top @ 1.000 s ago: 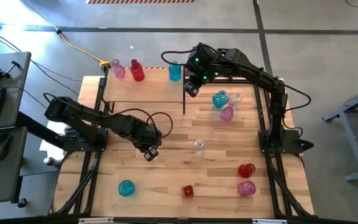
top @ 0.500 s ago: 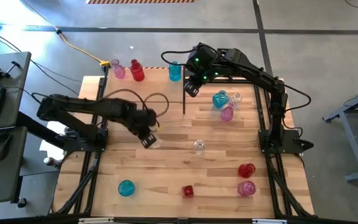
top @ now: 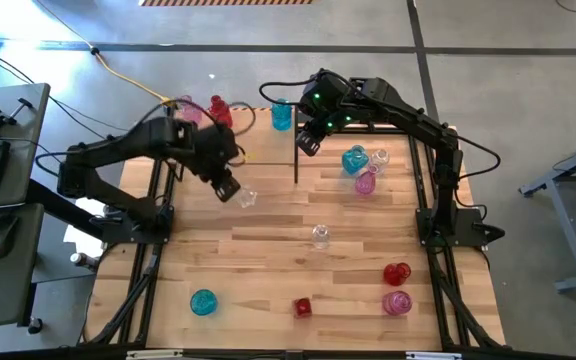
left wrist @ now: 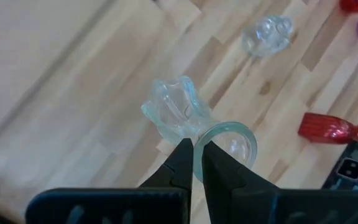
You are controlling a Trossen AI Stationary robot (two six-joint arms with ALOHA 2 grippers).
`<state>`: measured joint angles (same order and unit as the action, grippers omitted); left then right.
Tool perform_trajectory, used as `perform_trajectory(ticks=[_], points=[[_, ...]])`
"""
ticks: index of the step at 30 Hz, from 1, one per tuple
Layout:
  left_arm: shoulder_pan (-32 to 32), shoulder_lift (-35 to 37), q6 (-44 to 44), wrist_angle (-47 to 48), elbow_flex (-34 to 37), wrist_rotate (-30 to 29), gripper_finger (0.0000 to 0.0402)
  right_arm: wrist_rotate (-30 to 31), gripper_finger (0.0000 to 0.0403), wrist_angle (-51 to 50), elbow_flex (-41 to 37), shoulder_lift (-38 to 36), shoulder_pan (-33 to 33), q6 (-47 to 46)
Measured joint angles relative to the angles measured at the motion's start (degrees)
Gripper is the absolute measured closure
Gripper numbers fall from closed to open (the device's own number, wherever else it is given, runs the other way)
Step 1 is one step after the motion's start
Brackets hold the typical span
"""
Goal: Sort vases onto shelf
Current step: Put the bottom left transparent vase on the shelf
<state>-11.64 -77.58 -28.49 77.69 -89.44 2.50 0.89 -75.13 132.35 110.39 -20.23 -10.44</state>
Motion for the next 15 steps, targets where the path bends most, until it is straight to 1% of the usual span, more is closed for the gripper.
perform_trajectory(ticks=[5, 15], points=[[-6.1, 0.0, 5.8, 2.3, -3.0, -0.1, 0.0394, 0.0, 0.0327, 0.0, 0.0, 0.0, 0.0, 0.0], [-17.6, 0.0, 16.1, 1.2, -4.9, -0.2, 0.0393, 0.0, 0.0327, 0.0, 0.0, 0.0, 0.0, 0.0]])
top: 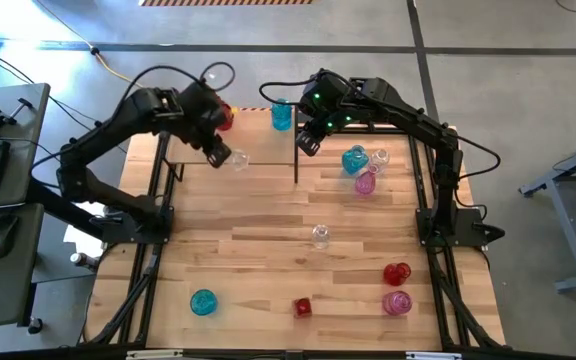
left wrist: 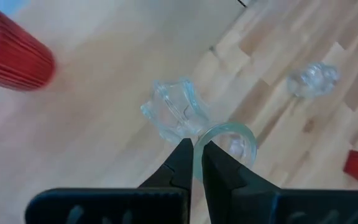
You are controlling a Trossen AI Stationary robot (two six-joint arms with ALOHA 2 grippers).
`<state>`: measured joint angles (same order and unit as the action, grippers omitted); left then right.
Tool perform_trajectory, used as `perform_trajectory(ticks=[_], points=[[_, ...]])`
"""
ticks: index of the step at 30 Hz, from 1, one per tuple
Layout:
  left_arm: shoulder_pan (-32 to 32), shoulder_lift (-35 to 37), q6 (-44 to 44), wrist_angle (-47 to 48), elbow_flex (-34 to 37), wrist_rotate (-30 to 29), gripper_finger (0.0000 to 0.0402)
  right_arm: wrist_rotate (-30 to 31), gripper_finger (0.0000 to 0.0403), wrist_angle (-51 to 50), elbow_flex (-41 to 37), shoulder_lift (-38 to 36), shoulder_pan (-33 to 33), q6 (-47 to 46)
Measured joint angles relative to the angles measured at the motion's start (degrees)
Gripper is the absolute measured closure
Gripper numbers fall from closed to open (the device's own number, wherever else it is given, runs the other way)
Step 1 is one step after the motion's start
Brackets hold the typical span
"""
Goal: Sort vases onto shelf
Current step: Put the bottom left transparent vase on the shelf
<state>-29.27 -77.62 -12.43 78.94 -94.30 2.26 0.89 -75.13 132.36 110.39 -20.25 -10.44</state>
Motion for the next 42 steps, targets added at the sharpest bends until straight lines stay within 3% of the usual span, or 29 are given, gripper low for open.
perform_trajectory(ticks=[14, 28, 42], points=[[-7.9, -0.5, 9.4, -12.8, 0.0, -2.1, 0.0393, 0.0, 0.0327, 0.0, 0.0, 0.0, 0.0, 0.0], [-13.2, -5.9, 8.8, -17.8, -0.3, -0.5, 0.0393, 0.0, 0.0327, 0.0, 0.0, 0.0, 0.0, 0.0], [-14.6, -15.7, 8.3, -6.2, -14.3, -0.5, 0.0393, 0.0, 0.0327, 0.0, 0.0, 0.0, 0.0, 0.0]])
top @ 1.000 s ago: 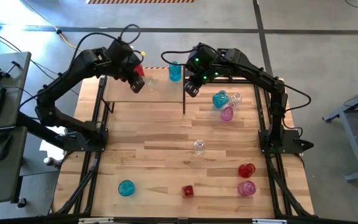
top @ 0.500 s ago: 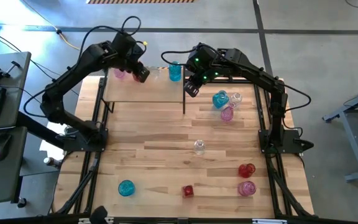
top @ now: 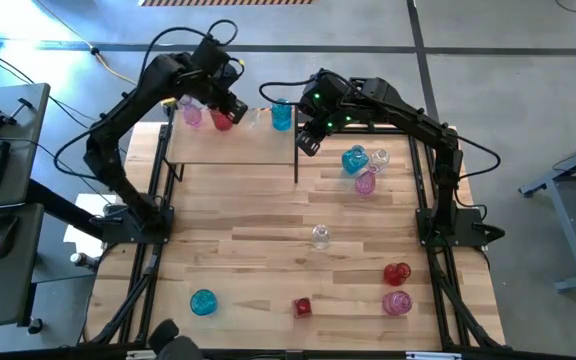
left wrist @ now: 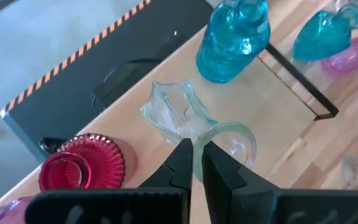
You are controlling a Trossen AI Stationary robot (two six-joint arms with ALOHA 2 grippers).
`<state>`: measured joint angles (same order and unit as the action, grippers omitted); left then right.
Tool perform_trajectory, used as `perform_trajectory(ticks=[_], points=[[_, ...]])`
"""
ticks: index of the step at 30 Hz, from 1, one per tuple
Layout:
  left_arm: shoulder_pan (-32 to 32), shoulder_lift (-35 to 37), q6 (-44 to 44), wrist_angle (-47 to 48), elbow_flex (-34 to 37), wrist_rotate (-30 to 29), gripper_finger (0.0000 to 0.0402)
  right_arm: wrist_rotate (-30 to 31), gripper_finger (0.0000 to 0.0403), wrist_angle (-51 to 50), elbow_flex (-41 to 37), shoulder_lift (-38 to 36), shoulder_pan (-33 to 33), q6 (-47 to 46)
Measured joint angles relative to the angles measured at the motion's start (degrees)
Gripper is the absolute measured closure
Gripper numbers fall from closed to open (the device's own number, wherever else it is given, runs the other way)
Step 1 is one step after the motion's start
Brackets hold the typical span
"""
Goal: Sort vases onto shelf
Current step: Put the bottom left transparent vase on the shelf
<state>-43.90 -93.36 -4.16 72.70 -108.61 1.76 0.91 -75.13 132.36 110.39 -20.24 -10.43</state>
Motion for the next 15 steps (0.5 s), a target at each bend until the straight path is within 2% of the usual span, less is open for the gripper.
perform_trajectory(ticks=[15], points=[[-0.1, -4.7, 1.7, 3.2, -4.0, 1.1, 0.0393, 0.0, 0.0327, 0.0, 0.0, 0.0, 0.0, 0.0]])
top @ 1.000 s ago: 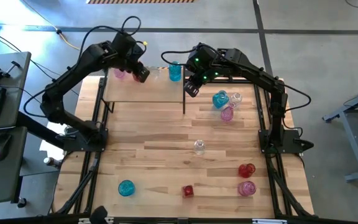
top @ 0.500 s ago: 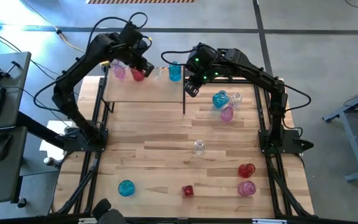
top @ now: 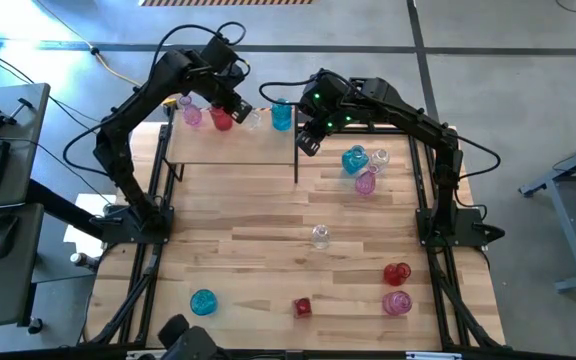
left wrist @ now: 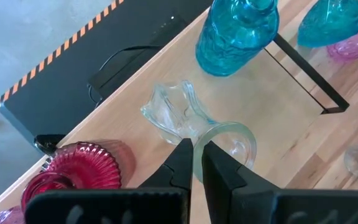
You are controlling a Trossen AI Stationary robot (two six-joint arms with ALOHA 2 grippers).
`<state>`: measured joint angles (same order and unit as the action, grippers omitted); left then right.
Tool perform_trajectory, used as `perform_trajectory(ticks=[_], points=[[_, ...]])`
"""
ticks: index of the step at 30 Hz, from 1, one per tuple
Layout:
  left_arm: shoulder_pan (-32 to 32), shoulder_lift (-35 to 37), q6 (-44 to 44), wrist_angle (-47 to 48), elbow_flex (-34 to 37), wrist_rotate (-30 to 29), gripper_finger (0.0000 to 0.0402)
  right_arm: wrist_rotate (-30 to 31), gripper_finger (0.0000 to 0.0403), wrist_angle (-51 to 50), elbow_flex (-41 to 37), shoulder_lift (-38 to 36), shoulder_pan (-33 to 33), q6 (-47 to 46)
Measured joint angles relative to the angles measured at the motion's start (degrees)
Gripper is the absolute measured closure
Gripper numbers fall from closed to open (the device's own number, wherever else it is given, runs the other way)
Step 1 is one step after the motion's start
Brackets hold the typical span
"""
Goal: Sort vases onto shelf
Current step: Put the bottom left transparent vase on the shelf
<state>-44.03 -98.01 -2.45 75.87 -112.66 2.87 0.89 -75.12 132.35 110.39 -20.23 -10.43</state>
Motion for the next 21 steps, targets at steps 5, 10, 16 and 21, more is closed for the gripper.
perform_trajectory(ticks=[5, 10, 16, 21], points=[[0.0, -0.1, 0.1, 0.2, 0.0, 0.0, 0.0393, 0.0, 0.0327, 0.0, 0.0, 0.0, 0.0, 0.0], [0.0, -0.1, 0.1, 1.0, 0.0, 1.1, 0.0393, 0.0, 0.0327, 0.0, 0.0, 0.0, 0.0, 0.0], [0.0, -0.1, -0.2, 1.0, 0.0, 1.1, 0.0392, 0.0, 0.0327, 0.0, 0.0, 0.0, 0.0, 0.0], [-0.2, -0.1, -0.3, 1.0, 0.0, 1.1, 0.0392, 0.0, 0.0327, 0.0, 0.0, 0.0, 0.0, 0.0]])
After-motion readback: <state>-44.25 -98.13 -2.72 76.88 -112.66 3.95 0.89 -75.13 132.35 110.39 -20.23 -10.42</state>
